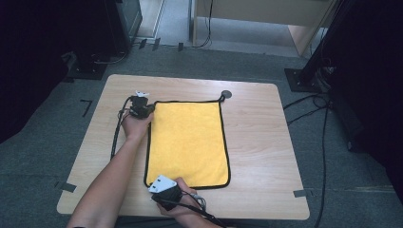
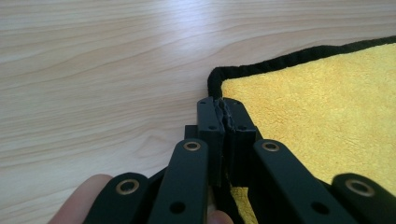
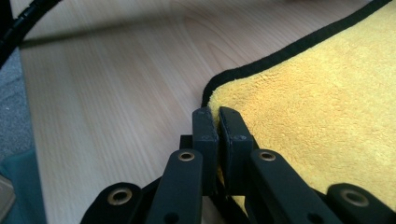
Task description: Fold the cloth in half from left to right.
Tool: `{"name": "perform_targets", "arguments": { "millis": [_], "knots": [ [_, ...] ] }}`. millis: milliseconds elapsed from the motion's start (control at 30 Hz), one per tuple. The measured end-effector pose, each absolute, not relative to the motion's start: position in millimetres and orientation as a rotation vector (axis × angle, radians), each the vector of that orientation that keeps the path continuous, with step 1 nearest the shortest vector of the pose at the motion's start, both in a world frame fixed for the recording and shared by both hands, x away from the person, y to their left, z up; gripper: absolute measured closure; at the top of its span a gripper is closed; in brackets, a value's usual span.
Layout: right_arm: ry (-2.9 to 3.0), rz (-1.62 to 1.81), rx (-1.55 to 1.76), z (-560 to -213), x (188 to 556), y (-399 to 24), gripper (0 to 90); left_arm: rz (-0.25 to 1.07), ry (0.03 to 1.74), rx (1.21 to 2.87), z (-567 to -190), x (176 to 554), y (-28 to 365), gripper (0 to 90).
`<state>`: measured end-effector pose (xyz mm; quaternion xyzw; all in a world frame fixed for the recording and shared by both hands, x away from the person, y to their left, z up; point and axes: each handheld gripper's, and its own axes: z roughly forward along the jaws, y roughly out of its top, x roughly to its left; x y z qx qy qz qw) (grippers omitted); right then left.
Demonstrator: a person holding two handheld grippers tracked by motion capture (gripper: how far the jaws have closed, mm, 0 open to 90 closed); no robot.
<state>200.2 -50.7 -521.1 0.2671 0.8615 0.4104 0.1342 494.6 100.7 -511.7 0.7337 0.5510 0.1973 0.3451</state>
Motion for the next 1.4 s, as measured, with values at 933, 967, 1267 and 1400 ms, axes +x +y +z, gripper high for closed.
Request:
{"name": "perform_targets", "arguments": {
  "millis": [933, 967, 1267, 1400],
  "knots": [
    [2.292, 1.298, 0.749, -497, 186, -73, 86.7, 0.598, 1.381, 1.844, -474, 484, 109, 87.7],
    [2.288, 1.292, 0.758, -497, 186, -78, 86.7, 0.593, 1.369, 1.853, -474, 485, 101, 87.7],
    [2.261, 1.206, 0.872, -500, 183, -130, 86.6, 0.549, 1.267, 1.912, -477, 495, 27, 87.7],
    [2.252, 1.179, 0.907, -499, 181, -152, 86.5, 0.529, 1.233, 1.94, -478, 497, -2, 87.7]
  ]
}}
